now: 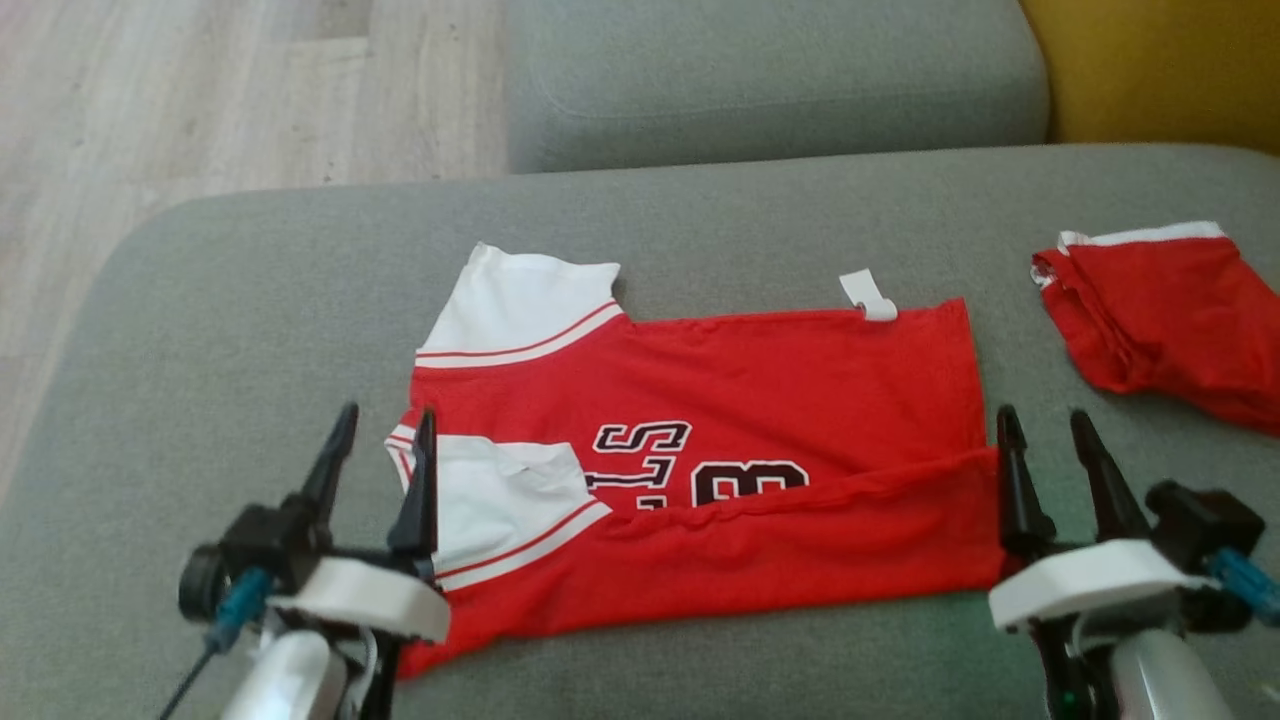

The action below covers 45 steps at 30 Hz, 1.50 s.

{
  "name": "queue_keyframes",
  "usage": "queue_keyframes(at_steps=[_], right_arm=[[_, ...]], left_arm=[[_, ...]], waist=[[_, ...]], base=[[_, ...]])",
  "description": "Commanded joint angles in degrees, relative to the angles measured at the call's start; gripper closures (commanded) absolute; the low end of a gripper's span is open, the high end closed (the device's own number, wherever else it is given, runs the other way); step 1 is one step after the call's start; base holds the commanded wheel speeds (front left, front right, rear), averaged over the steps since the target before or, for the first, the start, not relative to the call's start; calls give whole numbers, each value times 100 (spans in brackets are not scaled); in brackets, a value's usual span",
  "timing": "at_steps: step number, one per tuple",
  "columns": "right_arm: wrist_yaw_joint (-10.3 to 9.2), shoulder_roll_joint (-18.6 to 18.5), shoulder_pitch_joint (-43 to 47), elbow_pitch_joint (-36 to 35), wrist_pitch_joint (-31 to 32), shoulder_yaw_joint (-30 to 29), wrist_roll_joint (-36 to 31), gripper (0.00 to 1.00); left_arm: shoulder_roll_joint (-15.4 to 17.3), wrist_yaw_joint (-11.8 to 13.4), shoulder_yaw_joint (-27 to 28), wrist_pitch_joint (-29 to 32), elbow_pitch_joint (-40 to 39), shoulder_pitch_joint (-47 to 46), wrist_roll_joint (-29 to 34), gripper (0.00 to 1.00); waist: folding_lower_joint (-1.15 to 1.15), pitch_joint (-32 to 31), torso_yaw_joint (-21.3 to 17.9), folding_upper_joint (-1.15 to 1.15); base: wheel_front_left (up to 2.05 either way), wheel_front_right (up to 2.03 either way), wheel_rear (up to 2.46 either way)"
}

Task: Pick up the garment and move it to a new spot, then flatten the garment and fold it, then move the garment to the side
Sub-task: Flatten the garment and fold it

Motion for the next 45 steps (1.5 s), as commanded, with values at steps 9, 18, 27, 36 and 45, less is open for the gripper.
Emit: queue_keyframes(at_steps=[9, 18, 27, 36, 45], right_arm=[[37, -36, -843, -445, -296, 344, 110, 0], [37, -36, -1373, -512, -456, 708, 291, 0], [37, -36, -1573, -591, -569, 928, 608, 0], [37, -36, -1710, -722, -618, 1045, 767, 0], [37, -36, -1693, -746, -647, 971, 825, 0]], left_arm=[[767, -707, -117, 881, 157, -2144, 368, 0], [1623, -997, -1075, 2461, 1166, -4099, -669, 0], [2329, -1000, -1797, 3181, 1832, -4833, -1827, 0], [2469, -1000, -2108, 3231, 2580, -5297, -2132, 0], [2314, -1000, -2517, 3977, 2829, -5364, -2843, 100]], waist=[[0, 1033, -423, 0], [0, 1980, -980, 0], [0, 2423, -1292, 0], [0, 2780, -1515, 0], [0, 2869, -1505, 0]], base=[[0, 0, 0], [0, 0, 0], [0, 0, 0], [0, 0, 0], [0, 0, 0]])
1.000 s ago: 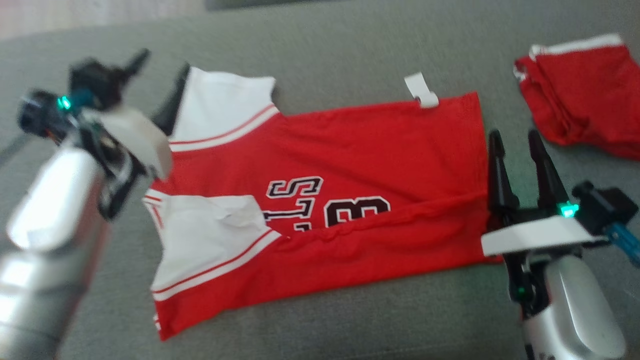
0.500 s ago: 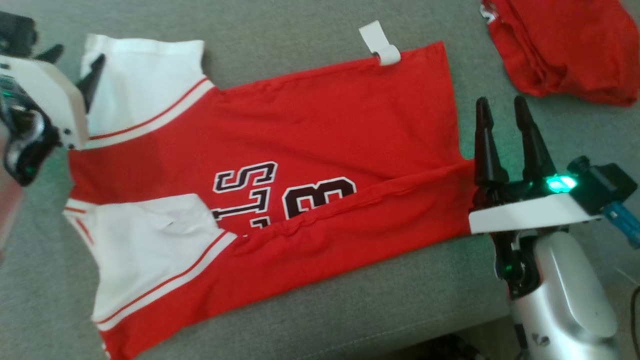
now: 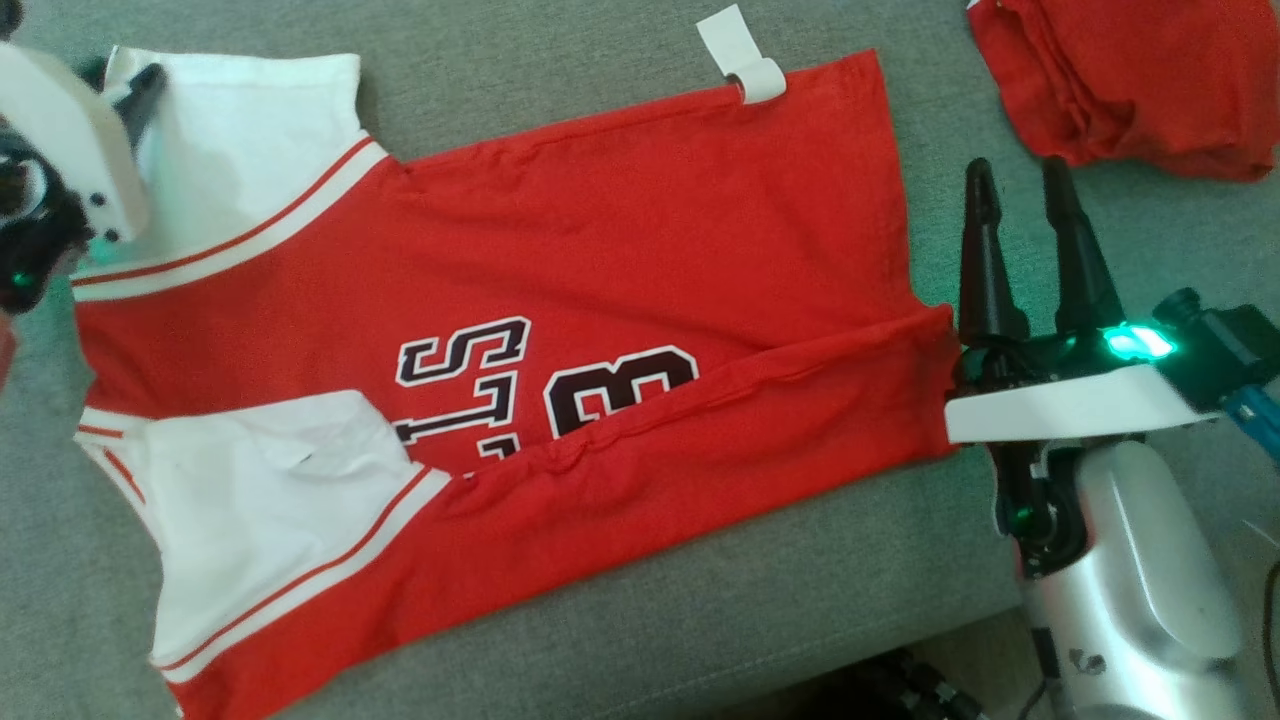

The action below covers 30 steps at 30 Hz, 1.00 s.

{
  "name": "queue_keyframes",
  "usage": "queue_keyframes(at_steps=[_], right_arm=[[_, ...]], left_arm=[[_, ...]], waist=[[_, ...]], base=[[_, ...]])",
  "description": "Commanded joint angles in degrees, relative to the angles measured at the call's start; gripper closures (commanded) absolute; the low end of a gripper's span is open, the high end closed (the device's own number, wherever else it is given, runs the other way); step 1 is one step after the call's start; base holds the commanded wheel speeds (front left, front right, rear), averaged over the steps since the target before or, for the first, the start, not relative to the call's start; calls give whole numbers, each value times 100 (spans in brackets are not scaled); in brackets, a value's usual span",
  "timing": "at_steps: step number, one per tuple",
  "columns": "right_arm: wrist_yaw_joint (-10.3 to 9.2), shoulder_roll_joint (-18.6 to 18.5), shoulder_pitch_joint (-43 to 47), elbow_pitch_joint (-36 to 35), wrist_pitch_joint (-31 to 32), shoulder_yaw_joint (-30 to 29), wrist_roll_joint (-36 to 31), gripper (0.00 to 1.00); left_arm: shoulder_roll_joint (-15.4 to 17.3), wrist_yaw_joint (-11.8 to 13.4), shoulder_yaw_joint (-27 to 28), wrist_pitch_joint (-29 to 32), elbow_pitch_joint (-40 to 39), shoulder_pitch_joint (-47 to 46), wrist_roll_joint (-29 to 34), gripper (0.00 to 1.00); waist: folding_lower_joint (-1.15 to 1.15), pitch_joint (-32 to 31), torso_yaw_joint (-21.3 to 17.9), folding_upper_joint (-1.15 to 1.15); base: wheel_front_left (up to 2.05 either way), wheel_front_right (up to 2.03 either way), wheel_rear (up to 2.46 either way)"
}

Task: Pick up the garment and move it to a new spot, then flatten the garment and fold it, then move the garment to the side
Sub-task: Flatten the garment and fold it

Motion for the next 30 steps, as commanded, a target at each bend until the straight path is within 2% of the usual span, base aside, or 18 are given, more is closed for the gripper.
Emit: queue_keyframes(at_steps=[1, 6, 12, 19, 23, 30], right_arm=[[37, -26, 4, -188, -67, 75, 52, 0], [37, -26, 69, -184, 12, -54, -103, 0], [37, -26, 137, -254, 205, -325, -390, 0], [37, -26, 41, -212, 959, -838, -1103, 0], [37, -26, -122, -100, 1486, -1052, -1421, 0], [37, -26, -437, 127, 2222, -1361, -2002, 0]], left_arm=[[168, 10, -12, 174, -38, 61, -59, 100], [184, 10, -175, -291, -206, 30, -115, 100], [-17, 10, -321, -1424, -421, 6, -38, 100], [-300, 10, -527, -2697, -748, 202, 209, 100], [-444, 217, -561, -3237, -991, 385, 401, 100], [-598, 518, -731, -3623, -1623, 849, 588, 100]], waist=[[0, -30, 41, 0], [0, -217, 196, 0], [0, -674, 556, 0], [0, -1185, 1110, 0], [0, -1353, 1414, 0], [0, -1423, 1816, 0]], base=[[0, 0, 0], [0, 0, 0], [0, 0, 0], [0, 0, 0], [0, 0, 0], [0, 0, 0]])
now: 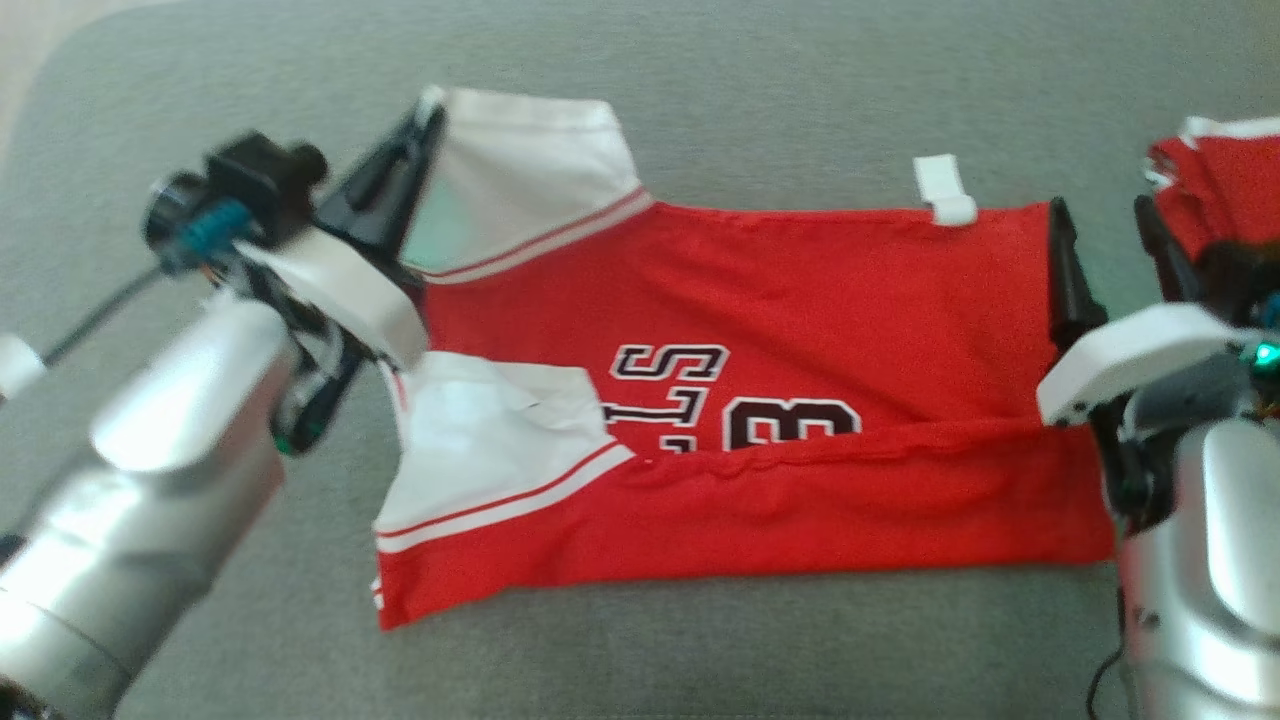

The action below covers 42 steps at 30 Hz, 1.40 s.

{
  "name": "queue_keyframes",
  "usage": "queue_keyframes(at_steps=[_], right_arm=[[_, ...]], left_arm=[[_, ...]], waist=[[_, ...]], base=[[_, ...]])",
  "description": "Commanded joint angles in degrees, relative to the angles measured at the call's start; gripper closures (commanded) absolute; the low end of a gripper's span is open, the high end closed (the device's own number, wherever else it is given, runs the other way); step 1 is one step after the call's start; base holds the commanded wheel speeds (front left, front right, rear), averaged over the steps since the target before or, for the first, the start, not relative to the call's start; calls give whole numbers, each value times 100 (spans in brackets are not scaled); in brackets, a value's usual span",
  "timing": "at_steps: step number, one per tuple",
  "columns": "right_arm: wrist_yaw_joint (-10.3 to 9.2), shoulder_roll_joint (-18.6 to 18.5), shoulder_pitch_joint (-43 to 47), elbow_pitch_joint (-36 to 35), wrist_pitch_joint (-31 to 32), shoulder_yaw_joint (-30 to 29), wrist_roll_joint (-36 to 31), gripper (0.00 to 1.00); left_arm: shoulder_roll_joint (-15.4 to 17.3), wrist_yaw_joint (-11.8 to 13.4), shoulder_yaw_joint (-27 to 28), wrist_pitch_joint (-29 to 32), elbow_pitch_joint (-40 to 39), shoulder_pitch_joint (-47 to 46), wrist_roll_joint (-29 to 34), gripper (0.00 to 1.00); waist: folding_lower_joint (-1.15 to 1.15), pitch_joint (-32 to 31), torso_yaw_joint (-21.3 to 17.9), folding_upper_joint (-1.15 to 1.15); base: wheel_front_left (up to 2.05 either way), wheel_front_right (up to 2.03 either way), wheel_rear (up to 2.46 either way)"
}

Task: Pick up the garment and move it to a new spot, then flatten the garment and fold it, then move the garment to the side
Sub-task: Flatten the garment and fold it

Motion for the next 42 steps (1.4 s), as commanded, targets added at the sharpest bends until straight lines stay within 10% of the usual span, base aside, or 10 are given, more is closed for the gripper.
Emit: queue_keyframes(at_steps=[1, 21, 22, 23, 24, 42], right_arm=[[37, -23, -332, -119, 124, 48, -109, 0], [37, -100, -2015, 2619, 1303, -1338, -2522, 0], [37, -100, -2060, 2741, 1310, -1363, -2596, 9], [37, -98, -2110, 2861, 1301, -1371, -2629, 66], [37, -95, -2164, 2979, 1276, -1362, -2646, 100], [37, -277, -3634, 3793, -640, 186, -1247, 100]], left_arm=[[170, 79, 179, -84, -217, -148, 51, 100], [346, 622, -173, 121, -1386, -108, 581, 100], [349, 624, -175, 126, -1386, -118, 583, 100], [353, 625, -174, 130, -1383, -129, 582, 100], [358, 625, -169, 135, -1377, -140, 575, 100], [598, 511, 278, -20, -116, -907, 435, 100]], waist=[[1, -51, 195, 0], [1, 381, 598, 0], [1, 381, 594, 0], [1, 379, 587, 0], [1, 375, 578, 0], [1, 410, -10, 0]], base=[[0, 0, 0], [0, 0, 0], [0, 0, 0], [0, 0, 0], [0, 0, 0], [0, 0, 0]])
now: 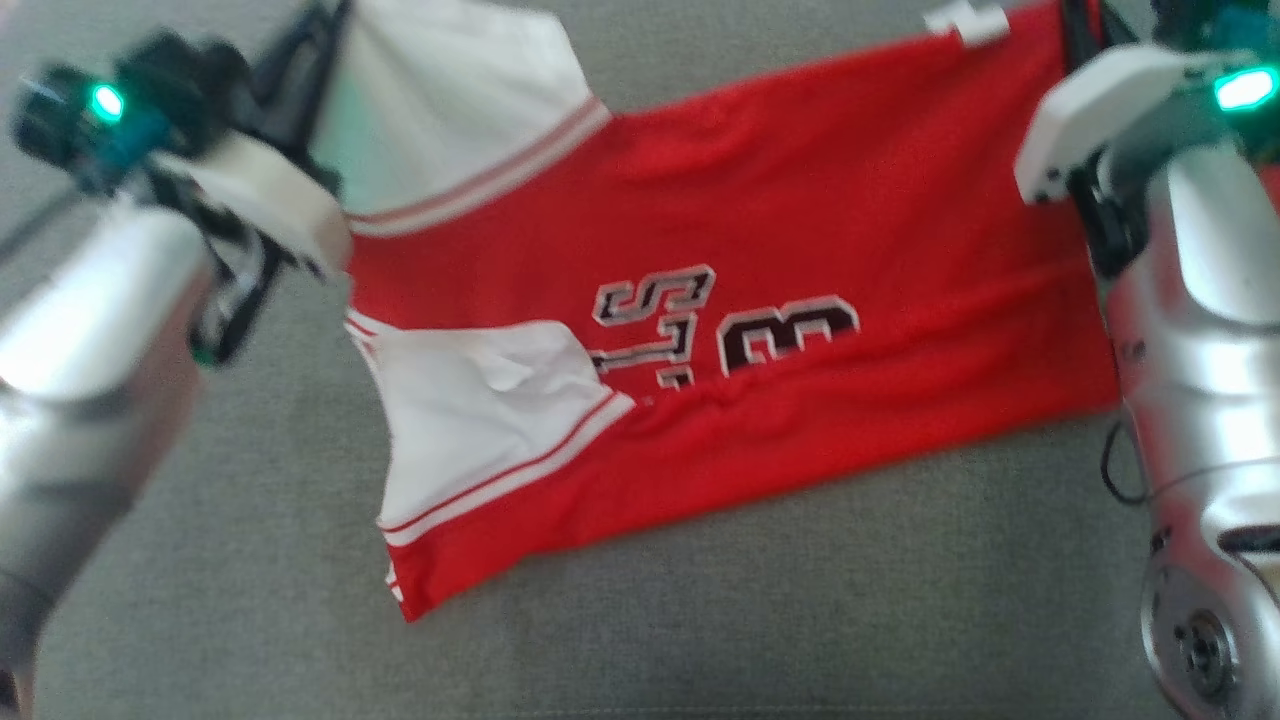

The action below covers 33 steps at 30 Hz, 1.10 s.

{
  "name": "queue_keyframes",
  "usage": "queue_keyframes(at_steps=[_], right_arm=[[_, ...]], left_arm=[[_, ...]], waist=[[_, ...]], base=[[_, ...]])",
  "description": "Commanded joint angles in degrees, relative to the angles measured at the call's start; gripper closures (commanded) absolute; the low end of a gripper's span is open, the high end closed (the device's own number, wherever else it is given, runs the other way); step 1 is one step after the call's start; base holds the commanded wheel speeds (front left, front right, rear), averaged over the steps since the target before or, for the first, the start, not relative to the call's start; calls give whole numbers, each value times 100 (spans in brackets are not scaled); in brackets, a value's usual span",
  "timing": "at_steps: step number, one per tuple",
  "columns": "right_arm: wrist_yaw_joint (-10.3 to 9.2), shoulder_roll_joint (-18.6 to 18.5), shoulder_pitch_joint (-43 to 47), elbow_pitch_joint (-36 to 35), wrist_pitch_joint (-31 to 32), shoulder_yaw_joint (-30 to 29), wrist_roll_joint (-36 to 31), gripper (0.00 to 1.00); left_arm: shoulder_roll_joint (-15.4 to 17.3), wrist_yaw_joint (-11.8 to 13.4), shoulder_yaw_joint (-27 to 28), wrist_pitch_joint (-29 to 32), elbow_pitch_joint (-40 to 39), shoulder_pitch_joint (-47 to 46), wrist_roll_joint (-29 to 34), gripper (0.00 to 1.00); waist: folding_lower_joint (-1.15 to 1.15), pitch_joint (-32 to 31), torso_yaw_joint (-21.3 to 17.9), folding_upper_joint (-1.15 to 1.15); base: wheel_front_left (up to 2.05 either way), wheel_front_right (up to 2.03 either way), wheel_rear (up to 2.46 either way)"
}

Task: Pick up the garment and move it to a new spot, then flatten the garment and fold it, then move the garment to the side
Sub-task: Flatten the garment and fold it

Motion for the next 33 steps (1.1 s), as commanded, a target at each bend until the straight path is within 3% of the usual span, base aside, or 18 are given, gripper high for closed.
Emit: queue_keyframes(at_steps=[1, 6, 14, 23, 33], right_arm=[[37, 23, -234, -154, -99, 162, 102, 100], [37, -148, -576, -135, -609, 930, 1042, 100], [37, -439, -814, 6, -1019, 1572, 2063, 100], [37, -840, -351, 39, -1004, 2430, 3233, 100], [37, -1542, 455, -240, -440, 3487, 4232, 100]], left_arm=[[234, -10, 301, -51, -32, -381, 21, 100], [115, -81, 404, -274, 626, -950, 157, 100], [-266, -191, 570, -595, 1354, -1451, 357, 100], [-463, -452, 803, -628, 1197, -697, 497, 100], [-221, -687, 519, -484, 566, 658, 462, 100]], waist=[[0, 77, -69, 0], [0, 235, -199, 0], [0, 329, -233, 0], [0, 36, -42, 0], [0, -394, 129, 0]], base=[[0, 0, 0], [0, 0, 0], [0, 0, 0], [0, 0, 0], [0, 0, 0]])
